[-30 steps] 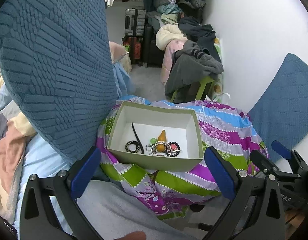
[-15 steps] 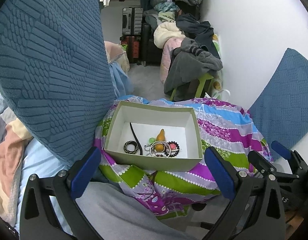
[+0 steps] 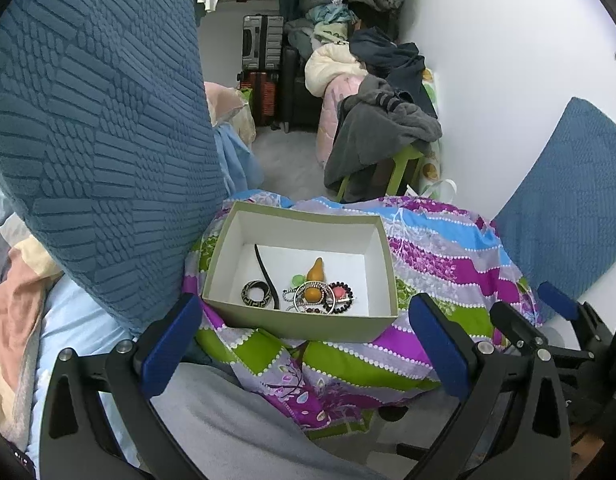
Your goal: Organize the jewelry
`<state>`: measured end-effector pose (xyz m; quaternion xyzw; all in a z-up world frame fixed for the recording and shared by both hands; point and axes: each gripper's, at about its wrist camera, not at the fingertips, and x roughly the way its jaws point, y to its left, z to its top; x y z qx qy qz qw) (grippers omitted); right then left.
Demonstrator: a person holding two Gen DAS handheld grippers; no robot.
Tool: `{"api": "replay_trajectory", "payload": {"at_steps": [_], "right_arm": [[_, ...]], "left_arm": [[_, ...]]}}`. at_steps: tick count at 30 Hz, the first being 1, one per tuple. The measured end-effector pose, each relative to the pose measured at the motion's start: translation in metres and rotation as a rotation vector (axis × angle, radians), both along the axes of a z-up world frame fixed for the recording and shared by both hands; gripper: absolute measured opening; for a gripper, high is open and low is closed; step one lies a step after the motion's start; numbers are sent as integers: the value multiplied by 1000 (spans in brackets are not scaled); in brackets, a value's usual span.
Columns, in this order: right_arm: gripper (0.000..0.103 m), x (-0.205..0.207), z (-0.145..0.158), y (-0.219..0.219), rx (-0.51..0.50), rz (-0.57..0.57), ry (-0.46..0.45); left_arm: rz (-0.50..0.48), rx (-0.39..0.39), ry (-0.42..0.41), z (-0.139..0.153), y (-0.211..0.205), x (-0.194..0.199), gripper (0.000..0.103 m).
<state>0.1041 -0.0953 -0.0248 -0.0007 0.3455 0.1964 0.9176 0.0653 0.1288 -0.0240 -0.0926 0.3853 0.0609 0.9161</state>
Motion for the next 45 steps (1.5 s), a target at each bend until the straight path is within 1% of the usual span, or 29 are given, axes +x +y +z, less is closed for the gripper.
{"api": "replay_trajectory", "payload": {"at_steps": [4,6,20,27,35,45], "right_arm": [[103,-2,2,-3,10,-9,-3],[103,-3,2,-2,8,-11,-2],[103,-4,0,-2,0,2,-8],[103,-10,5,2,3,36,-48],[103,-9,4,-2,11,27,-28],[103,-9,3,-3,10,26,-31]], "left_arm": [[-3,11,2,-1,-3,-3,102],[-7,4,8,-2,-4,-3,102],[4,21,25,-3,-4,-6,102],[2,38,-3,2,-7,-6,102],[14,36,2,4,-9,-9,102],[8,41,2,2,-11,-11,102]]}}
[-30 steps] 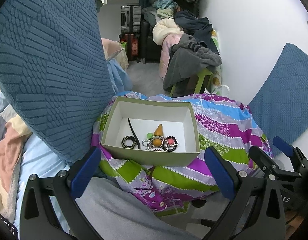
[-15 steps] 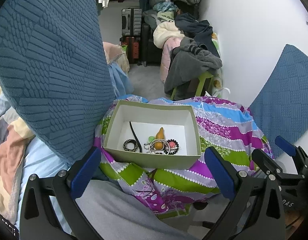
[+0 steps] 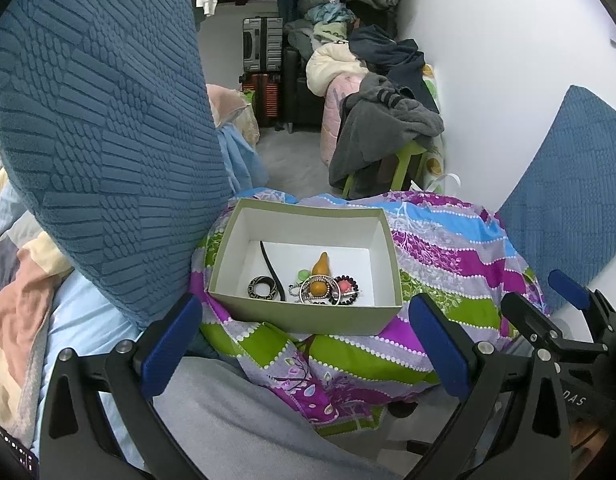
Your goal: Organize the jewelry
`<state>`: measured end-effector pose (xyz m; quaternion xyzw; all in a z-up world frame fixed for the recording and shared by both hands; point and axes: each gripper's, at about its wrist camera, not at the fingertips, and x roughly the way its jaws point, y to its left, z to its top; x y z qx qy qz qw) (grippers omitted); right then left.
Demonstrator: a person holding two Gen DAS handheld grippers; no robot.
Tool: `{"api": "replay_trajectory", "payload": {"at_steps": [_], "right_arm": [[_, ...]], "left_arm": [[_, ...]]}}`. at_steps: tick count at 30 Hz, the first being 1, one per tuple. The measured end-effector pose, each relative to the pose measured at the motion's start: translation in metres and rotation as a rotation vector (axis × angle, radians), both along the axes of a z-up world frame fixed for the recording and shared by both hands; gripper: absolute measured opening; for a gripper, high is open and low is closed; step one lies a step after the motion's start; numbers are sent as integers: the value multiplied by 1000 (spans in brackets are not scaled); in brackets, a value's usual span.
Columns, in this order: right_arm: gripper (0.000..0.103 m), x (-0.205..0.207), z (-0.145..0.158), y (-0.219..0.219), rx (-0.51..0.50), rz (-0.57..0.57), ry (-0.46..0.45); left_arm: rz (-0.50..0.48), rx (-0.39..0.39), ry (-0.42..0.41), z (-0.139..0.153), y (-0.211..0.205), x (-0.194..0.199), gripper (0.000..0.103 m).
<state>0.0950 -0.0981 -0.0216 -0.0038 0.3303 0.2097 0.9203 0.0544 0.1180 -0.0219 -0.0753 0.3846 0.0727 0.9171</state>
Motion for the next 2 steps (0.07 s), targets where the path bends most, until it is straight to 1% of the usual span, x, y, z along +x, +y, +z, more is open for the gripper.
{"api": "replay_trajectory", "payload": {"at_steps": [2], "right_arm": [[103,0,0,-1,-1,-1,1]], "left_arm": [[-1,-4,1,0,0,0,102]]}}
